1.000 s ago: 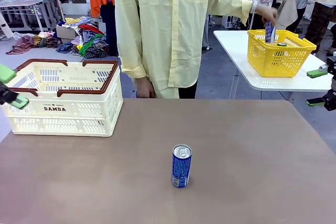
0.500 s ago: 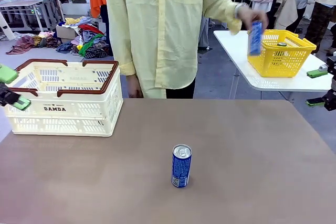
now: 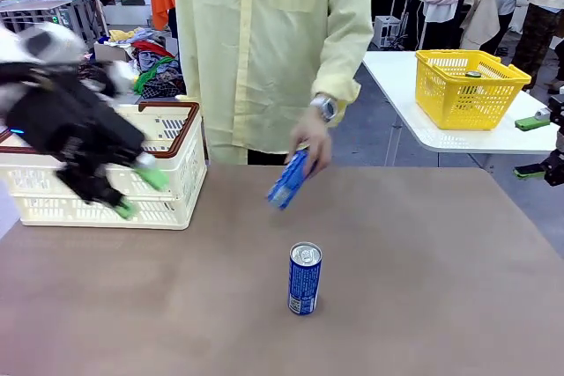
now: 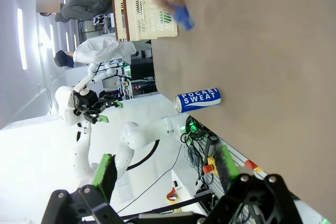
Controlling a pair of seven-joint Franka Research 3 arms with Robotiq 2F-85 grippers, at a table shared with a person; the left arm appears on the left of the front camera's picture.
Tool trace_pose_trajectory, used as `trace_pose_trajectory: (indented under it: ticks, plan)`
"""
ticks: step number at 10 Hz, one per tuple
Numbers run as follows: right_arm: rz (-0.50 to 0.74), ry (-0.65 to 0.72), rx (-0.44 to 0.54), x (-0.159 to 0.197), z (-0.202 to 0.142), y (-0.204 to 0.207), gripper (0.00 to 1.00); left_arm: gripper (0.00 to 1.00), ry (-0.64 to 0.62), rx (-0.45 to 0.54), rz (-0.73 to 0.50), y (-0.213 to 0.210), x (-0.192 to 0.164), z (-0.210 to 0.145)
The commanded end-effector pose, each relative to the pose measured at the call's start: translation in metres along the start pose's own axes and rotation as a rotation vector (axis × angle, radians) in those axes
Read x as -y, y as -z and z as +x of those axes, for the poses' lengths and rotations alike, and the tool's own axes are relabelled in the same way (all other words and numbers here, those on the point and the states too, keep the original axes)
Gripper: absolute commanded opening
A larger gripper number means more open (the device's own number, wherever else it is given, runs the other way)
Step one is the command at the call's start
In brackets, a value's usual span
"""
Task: Place the drinks into the Shopping basket.
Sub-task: Pick up one drink and place it into the Shopping basket.
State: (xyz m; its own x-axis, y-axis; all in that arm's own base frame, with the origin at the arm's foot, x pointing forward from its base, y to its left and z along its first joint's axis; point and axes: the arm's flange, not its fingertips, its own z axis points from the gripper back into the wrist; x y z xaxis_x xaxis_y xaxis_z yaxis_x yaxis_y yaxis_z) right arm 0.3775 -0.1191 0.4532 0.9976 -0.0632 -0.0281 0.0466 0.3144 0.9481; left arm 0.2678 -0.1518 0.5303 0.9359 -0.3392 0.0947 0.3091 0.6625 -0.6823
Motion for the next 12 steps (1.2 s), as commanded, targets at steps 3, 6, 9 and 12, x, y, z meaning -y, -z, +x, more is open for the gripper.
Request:
trace_pose_trajectory:
  ticks: [3, 6, 9, 12]
  plan:
    - [-0.009, -0.007, -0.012, -0.002, -0.001, -0.002, 1.00, 1.00, -0.087, -0.144, -0.005, -0.086, -0.087, 0.036]
    - [-0.009, -0.007, -0.012, -0.002, -0.001, -0.002, 1.00, 1.00, -0.225, 0.056, -0.079, -0.177, -0.166, -0.063]
    - [-0.009, -0.007, -0.012, -0.002, -0.001, -0.002, 1.00, 1.00, -0.377, 0.224, -0.101, -0.194, -0.191, -0.121]
    - [-0.009, -0.007, -0.012, -0.002, -0.001, -0.002, 1.00, 1.00, -0.369, 0.227, -0.123, -0.189, -0.191, -0.118]
